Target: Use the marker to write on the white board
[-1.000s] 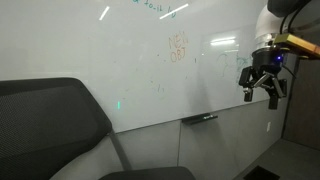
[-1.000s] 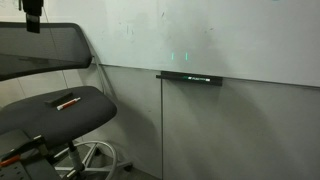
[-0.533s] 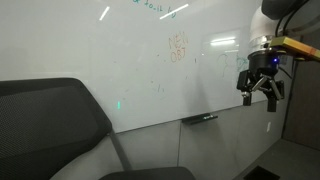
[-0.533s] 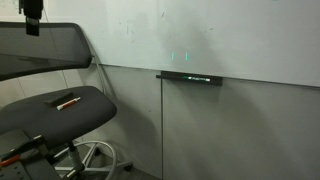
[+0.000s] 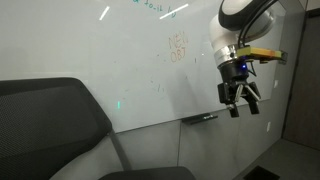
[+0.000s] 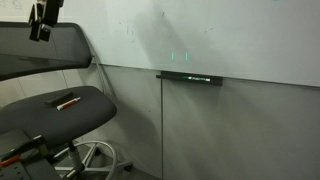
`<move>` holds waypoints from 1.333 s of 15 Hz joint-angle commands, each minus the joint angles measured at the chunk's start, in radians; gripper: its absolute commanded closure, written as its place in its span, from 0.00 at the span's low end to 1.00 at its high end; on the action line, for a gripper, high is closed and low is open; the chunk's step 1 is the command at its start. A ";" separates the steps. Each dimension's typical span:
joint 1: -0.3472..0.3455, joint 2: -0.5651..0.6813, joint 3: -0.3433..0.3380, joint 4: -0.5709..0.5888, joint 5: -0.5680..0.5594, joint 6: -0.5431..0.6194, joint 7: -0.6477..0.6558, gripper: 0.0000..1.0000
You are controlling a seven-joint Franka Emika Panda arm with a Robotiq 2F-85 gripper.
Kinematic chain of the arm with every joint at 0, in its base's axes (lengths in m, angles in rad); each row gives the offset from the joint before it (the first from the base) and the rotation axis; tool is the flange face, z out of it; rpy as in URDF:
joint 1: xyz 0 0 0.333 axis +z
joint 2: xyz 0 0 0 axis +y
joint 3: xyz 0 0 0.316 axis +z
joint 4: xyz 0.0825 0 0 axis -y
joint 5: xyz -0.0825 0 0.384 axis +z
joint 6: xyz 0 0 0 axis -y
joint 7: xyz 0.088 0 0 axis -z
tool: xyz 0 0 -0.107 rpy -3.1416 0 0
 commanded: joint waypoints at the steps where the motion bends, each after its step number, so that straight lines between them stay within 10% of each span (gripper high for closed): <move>1: 0.028 0.232 0.039 0.242 -0.118 -0.133 0.047 0.00; 9: 0.104 0.571 0.016 0.542 -0.147 -0.284 -0.015 0.00; 20: 0.213 0.647 0.013 0.443 -0.191 -0.226 0.046 0.00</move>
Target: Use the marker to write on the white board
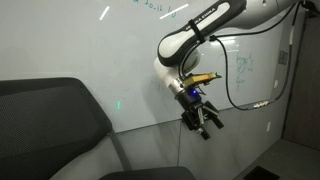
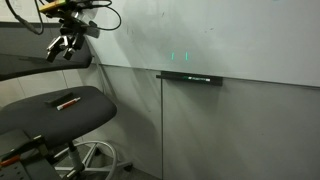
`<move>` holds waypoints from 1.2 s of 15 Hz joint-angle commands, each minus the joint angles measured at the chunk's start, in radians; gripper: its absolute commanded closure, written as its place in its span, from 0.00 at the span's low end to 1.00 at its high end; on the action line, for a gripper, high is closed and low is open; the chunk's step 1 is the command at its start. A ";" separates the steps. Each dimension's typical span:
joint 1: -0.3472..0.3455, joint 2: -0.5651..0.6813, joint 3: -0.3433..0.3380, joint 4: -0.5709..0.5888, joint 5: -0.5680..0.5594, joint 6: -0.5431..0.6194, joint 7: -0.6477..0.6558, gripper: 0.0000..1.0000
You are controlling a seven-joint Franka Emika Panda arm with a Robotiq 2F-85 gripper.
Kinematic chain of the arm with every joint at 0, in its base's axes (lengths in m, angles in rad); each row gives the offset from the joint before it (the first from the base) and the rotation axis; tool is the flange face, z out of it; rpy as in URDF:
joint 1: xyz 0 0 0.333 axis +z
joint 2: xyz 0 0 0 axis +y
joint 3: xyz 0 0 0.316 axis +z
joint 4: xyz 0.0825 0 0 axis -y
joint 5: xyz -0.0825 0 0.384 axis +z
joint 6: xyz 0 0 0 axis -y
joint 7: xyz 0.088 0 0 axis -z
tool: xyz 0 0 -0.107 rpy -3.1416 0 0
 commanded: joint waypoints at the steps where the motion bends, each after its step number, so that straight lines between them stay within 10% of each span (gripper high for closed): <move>1: 0.040 0.014 -0.009 -0.008 -0.030 -0.028 0.003 0.00; 18: 0.039 0.117 -0.034 0.057 -0.014 -0.108 -0.014 0.00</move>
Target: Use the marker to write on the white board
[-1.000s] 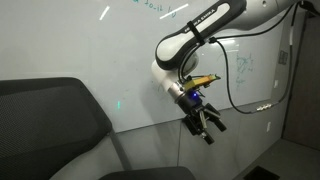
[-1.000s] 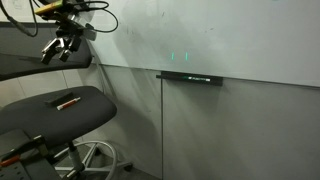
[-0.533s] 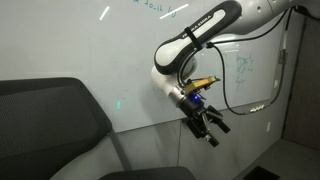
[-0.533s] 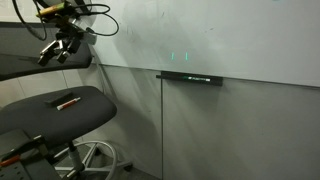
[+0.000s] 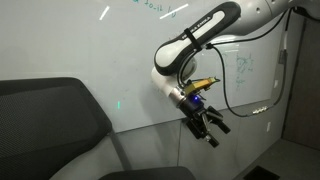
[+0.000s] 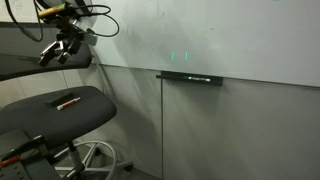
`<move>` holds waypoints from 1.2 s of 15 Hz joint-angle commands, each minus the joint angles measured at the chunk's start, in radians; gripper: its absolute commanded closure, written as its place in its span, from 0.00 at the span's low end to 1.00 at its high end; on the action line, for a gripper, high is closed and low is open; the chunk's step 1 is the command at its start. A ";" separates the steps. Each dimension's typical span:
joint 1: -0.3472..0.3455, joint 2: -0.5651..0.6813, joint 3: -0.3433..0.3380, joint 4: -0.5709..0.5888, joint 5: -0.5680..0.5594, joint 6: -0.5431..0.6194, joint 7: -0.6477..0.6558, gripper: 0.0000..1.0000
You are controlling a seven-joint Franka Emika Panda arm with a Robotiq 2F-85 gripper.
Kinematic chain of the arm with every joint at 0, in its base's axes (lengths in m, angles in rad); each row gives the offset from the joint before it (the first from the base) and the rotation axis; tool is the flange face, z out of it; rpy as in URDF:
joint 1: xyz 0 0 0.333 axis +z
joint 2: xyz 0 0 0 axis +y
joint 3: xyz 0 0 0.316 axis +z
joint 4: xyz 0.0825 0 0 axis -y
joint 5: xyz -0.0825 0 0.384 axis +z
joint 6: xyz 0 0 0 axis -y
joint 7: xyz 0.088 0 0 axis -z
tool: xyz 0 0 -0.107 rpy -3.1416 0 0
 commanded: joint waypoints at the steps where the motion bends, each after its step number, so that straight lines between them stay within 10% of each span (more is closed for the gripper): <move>1: 0.005 0.104 -0.029 0.091 -0.001 -0.053 -0.019 0.00; 13: 0.032 0.649 -0.103 0.572 -0.002 -0.277 -0.118 0.00; 18: 0.092 0.674 -0.093 0.523 -0.033 -0.232 -0.115 0.00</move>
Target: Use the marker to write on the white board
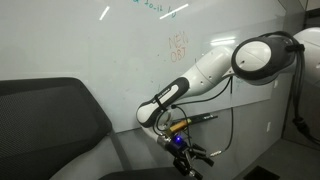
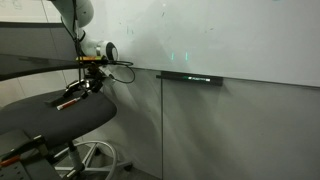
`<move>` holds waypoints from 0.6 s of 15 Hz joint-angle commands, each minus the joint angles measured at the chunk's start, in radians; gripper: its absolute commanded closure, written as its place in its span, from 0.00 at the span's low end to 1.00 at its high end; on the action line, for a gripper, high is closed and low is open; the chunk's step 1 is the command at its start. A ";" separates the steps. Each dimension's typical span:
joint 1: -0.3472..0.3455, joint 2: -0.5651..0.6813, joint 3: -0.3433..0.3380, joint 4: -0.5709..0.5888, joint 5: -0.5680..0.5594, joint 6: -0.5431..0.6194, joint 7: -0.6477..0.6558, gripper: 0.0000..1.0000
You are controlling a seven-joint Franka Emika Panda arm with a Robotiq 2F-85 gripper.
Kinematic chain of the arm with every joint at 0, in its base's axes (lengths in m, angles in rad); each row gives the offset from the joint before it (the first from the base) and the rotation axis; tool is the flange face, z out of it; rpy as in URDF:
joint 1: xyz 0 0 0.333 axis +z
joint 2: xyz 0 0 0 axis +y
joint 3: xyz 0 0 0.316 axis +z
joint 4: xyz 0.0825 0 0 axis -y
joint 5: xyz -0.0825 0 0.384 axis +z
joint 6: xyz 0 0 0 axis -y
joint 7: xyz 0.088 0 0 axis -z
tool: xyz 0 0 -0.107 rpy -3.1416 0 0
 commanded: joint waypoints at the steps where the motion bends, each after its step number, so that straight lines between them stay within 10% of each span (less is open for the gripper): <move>1: 0.052 0.005 0.005 -0.019 -0.040 0.011 -0.005 0.00; 9: 0.111 0.010 -0.007 -0.040 -0.184 0.245 0.013 0.00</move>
